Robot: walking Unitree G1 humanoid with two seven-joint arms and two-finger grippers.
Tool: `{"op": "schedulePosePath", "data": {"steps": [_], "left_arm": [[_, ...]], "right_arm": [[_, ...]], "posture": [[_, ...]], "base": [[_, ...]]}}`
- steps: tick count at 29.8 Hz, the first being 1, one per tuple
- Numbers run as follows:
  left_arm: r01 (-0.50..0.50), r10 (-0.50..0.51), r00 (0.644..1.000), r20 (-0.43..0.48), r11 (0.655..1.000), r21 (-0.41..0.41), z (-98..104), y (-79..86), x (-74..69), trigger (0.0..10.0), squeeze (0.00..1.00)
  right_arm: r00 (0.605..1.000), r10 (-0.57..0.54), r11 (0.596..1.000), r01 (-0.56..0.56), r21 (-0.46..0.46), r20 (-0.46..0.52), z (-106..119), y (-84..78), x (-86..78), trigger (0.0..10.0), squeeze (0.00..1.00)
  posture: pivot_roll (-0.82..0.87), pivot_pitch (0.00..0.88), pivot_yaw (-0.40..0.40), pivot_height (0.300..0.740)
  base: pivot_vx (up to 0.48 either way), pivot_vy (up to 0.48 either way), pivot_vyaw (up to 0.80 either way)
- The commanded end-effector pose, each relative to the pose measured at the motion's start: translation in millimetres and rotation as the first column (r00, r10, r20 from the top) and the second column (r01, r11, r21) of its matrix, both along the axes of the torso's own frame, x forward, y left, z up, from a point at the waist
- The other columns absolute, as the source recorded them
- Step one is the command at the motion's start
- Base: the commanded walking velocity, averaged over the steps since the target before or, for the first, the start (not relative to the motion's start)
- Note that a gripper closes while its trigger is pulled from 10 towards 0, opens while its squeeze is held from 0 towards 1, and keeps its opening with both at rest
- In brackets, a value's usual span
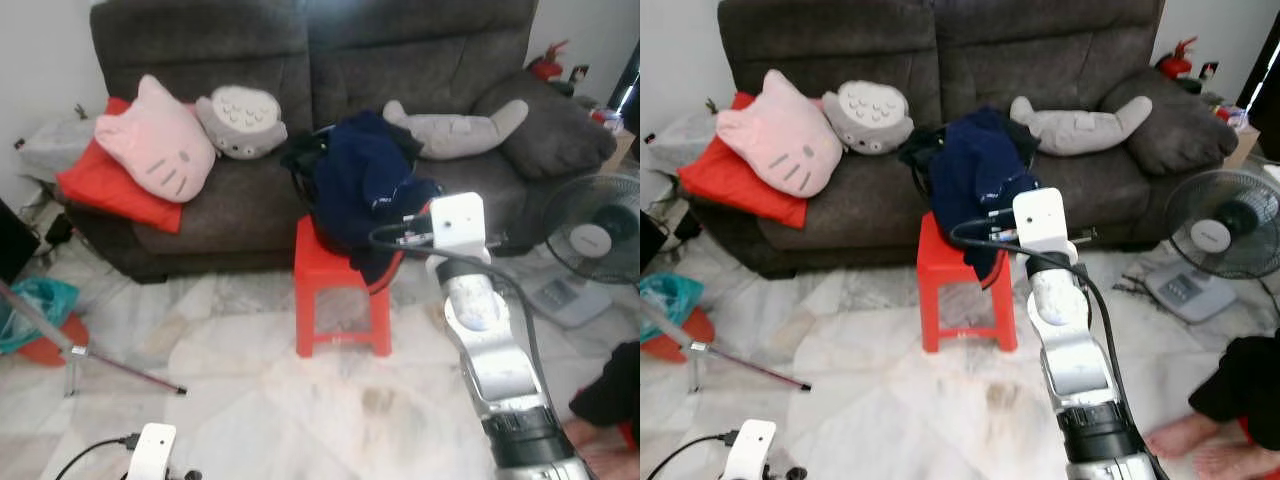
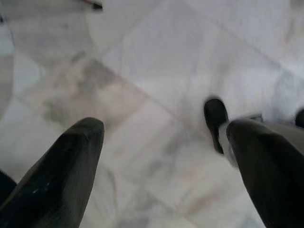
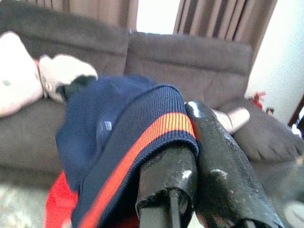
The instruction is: Hang hanger
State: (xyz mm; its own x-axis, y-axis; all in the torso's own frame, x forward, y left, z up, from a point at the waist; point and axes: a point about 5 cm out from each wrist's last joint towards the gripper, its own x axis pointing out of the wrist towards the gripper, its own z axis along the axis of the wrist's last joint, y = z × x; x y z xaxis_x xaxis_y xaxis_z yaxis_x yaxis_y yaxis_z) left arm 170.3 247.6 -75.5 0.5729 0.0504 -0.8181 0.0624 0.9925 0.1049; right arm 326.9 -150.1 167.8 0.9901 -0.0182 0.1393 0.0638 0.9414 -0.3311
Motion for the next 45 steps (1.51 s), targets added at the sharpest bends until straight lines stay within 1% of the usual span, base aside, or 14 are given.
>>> {"op": "schedulePosePath", "data": {"steps": [1, 4, 7, 9, 12, 18, 30, 33, 35, 37, 38, 42, 45], "left_arm": [[-0.027, 0.028, 0.999, -0.028, 1.0, 0.012, -3, 5.4, -8.6, 10.0, 0.0], [-0.051, 0.051, 0.998, -0.042, 0.999, 0.01, -5, 5.2, -14.4, 10.0, 0.0], [-0.054, 0.054, 0.998, -0.037, 0.999, 0.006, -6, 4.3, -14.8, 10.0, 0.0], [-0.067, 0.068, 0.997, -0.032, 0.998, 0.004, -6, 3.8, -14.6, 10.0, 0.0], [-0.068, 0.068, 0.997, -0.027, 0.998, 0.002, -5, 2.8, -12.8, 10.0, 0.0], [-0.069, 0.069, 0.997, -0.021, 0.998, 0.003, -5, 1.2, -9.6, 10.0, 0.0], [-0.081, 0.081, 0.997, 0.0, 0.997, 0.01, -1, 1.9, -1.5, 10.0, 0.0], [-0.088, 0.088, 0.996, 0.005, 0.996, 0.009, 0, 1.9, 0.0, 10.0, 0.0], [-0.09, 0.09, 0.996, 0.007, 0.996, 0.01, 0, 2.3, 1.0, 10.0, 0.0], [-0.09, 0.09, 0.996, 0.005, 0.996, 0.01, 0, 2.3, 0.8, 10.0, 0.0], [-0.091, 0.091, 0.996, 0.002, 0.996, 0.01, 0, 2.1, 0.0, 10.0, 0.0], [-0.098, 0.098, 0.995, -0.007, 0.995, 0.009, -3, 1.1, -4.5, 10.0, 0.0], [-0.118, 0.118, 0.993, -0.01, 0.993, 0.009, -4, 1.4, -7.9, 10.0, 0.0]], "right_arm": [[1.0, 0.006, 1.0, -0.006, -0.001, 0.005, -1, -0.4, 0.9, 10.0, 0.0], [1.0, -0.003, 1.0, 0.002, -0.016, -0.03, -12, -7.2, -0.1, 10.0, 0.0], [0.999, -0.011, 1.0, 0.011, 0.002, -0.045, -16, -10.0, -0.2, 10.0, 0.0], [0.999, -0.007, 1.0, 0.007, -0.007, -0.048, -16, -9.7, 1.0, 10.0, 0.0], [0.999, 0.004, 1.0, -0.005, -0.009, -0.047, -17, -6.7, 4.2, 10.0, 0.0], [0.998, 0.002, 1.0, -0.002, -0.016, -0.058, -21, -7.6, 6.7, 10.0, 0.0], [0.991, -0.028, 0.999, 0.025, -0.025, -0.129, -43, -19.1, 9.8, 10.0, 0.0], [0.986, -0.041, 0.999, 0.039, -0.013, -0.165, -52, -25.2, 10.7, 10.0, 0.0], [0.975, -0.058, 0.998, 0.057, -0.013, -0.214, -63, -31.6, 11.0, 10.0, 0.0], [0.972, -0.064, 0.998, 0.064, -0.01, -0.225, -67, -34.8, 10.4, 10.0, 0.0], [0.963, -0.084, 0.996, 0.088, 0.004, -0.257, -74, -41.0, 8.9, 10.0, 0.0], [0.938, -0.143, 0.984, 0.169, 0.056, -0.317, -91, -60.0, 1.4, 10.0, 0.0], [0.925, -0.183, 0.977, 0.209, 0.045, -0.332, -95, -70.4, -2.4, 10.0, 0.0]], "posture": [[-0.18, 0.0, 0.081, 0.74], [-0.18, 0.0, 0.073, 0.74], [-0.17, 0.0, 0.062, 0.74], [-0.17, 0.0, 0.058, 0.74], [-0.16, 0.0, 0.053, 0.74], [-0.15, 0.0, 0.055, 0.74], [-0.14, 0.0, 0.062, 0.74], [-0.13, 0.0, 0.058, 0.74], [-0.13, 0.0, 0.059, 0.74], [-0.13, 0.0, 0.064, 0.74], [-0.13, 0.0, 0.06, 0.74], [-0.11, 0.0, 0.044, 0.74], [-0.11, 0.0, 0.039, 0.74]], "base": [[-0.322, 0.0, 0.0], [-0.324, 0.0, 0.0], [-0.322, 0.0, 0.0], [-0.326, 0.0, 0.0], [-0.324, 0.0, 0.0], [-0.198, 0.0, 0.0], [0.0, 0.0, 0.0], [0.0, 0.0, 0.0], [0.0, 0.0, 0.0], [0.0, 0.0, 0.0], [0.0, 0.0, 0.0], [0.0, 0.0, 0.0], [0.0, 0.0, 0.0]]}}
